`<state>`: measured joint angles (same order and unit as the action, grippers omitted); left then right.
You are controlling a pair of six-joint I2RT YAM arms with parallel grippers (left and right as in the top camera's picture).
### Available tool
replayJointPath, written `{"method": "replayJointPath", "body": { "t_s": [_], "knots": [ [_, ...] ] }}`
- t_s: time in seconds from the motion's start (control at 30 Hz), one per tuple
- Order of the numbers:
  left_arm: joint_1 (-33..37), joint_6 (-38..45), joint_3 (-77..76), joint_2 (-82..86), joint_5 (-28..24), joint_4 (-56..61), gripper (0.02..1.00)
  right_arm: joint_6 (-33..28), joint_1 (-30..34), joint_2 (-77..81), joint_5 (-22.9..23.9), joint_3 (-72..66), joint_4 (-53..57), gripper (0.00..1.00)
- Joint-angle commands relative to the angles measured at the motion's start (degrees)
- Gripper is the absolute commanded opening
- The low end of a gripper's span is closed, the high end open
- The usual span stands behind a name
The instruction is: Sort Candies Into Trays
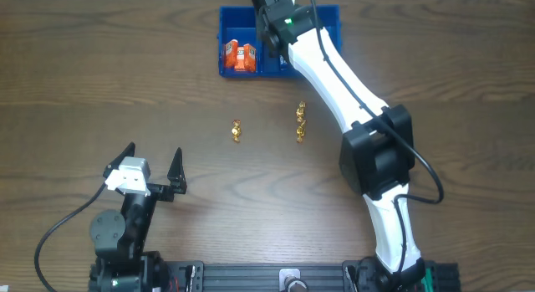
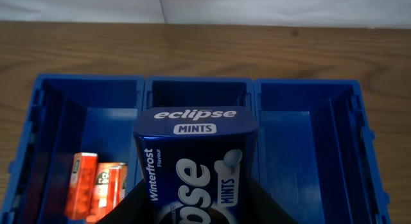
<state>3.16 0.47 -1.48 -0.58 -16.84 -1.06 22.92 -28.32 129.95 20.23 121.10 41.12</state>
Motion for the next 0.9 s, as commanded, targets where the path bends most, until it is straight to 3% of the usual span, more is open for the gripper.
{"method": "replayJointPath", "body": {
  "t_s": [0.03, 0.2, 0.3, 0.7, 0.9],
  "knots": [
    [-0.20, 0.85, 1.20, 0.33, -1.14, -1.73, 0.998, -0.66, 0.44, 1.09, 0.46, 0.11, 0.13, 0.395],
    [-0.20, 0.83, 1.20, 0.33, -1.14, -1.70, 0.998, -0.70, 0.42, 1.09, 0.26, 0.11, 0.61, 0.695],
    [-0.20, 0.83, 1.20, 0.33, -1.14, -1.73, 1.000, -0.70, 0.42, 1.09, 0.26, 0.13, 1.20, 0.798],
    [-0.20, 0.83, 1.20, 0.33, -1.14, -1.73, 0.998, -0.39, -1.20, -3.39, 0.28, 9.57, 16.59, 0.871],
    [-0.20, 0.83, 1.20, 0.33, -1.14, -1.73, 0.998, 6.64, -5.84, -9.18, -3.02, 10.40, 27.02, 0.908]
  ]
}}
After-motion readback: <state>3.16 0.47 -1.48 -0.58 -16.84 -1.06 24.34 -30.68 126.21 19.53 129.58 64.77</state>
